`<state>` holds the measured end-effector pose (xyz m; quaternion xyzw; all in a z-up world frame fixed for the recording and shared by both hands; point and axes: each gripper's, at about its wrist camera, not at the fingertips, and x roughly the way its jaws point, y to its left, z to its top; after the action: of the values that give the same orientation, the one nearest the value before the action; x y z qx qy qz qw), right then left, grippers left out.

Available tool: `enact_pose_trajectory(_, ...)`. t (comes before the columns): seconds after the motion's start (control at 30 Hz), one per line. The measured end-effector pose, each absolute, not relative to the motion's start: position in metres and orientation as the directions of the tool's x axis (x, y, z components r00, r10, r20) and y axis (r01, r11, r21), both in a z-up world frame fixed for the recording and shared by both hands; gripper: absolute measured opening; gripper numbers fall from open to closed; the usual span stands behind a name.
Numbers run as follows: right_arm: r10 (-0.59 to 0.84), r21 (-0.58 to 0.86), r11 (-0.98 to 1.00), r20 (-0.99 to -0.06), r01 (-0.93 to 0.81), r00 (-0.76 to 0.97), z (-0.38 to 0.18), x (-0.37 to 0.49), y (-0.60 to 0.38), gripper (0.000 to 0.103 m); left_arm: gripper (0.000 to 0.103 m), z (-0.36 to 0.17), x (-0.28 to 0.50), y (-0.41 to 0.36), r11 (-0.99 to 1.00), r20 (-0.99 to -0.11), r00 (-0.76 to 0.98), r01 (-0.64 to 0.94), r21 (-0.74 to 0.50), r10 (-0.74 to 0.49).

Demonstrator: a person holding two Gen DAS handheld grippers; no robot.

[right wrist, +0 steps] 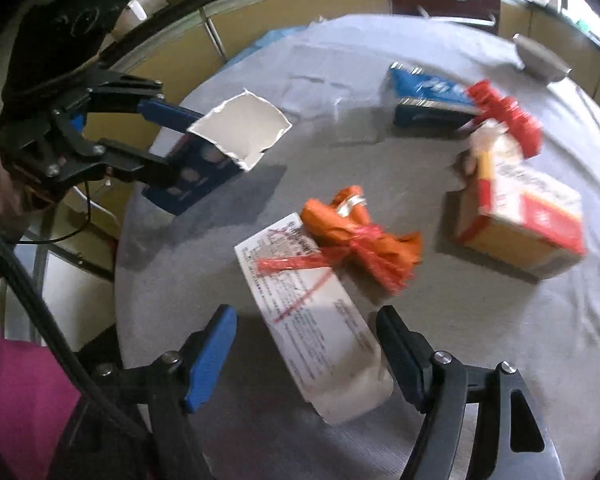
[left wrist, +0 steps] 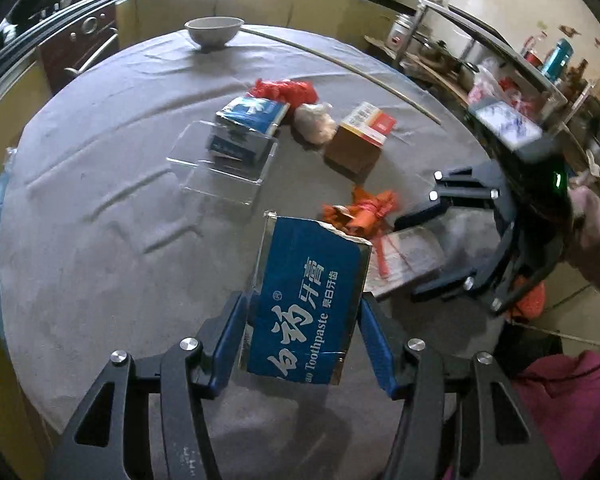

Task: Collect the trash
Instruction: 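Lift the toothpaste box with the left tool while the right tool grasps the white leaflet, then carry the toothpaste box and leaflet in both tools over the red basket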

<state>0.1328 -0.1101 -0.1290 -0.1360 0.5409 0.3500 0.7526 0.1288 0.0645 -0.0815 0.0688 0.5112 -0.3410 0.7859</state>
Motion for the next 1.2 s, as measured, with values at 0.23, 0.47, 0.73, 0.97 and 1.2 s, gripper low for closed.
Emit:
enact_pose_trajectory(0.23, 0.337, 0.088, 0.771, -0.897, -0.631, 0.287, -0.136, 0.107, -0.11, 0.05, 0.065, -0.094, 0.139, 0.055, 0.818, -0.899, 0.252, 0.55, -0.171, -0.357)
enact_pose_trajectory(0.47, 0.405, 0.242, 0.847, -0.871, -0.473, 0.28, -0.139, 0.074, -0.154, 0.047, 0.067, -0.104, 0.135, 0.034, 0.834, -0.903, 0.294, 0.54, -0.114, -0.314)
enact_pose_trajectory(0.73, 0.499, 0.412, 0.865, -0.767, -0.287, 0.403, -0.119, 0.029, -0.196, 0.047, 0.071, -0.102, 0.117, 0.02, 0.849, -0.903, 0.309, 0.519, -0.103, -0.298)
enact_pose_trajectory(0.97, 0.485, 0.477, 0.863, -0.695, -0.164, 0.531, -0.095, -0.005, -0.235, 0.047, 0.072, -0.111, 0.105, 0.009, 0.875, -0.899, 0.383, 0.485, 0.001, -0.211)
enact_pose_trajectory(1.2, 0.402, 0.442, 0.891, -0.655, -0.107, 0.64, -0.064, -0.05, -0.263, 0.047, 0.06, -0.099, 0.104, 0.025, 0.909, -0.864, 0.432, 0.411, -0.069, -0.261)
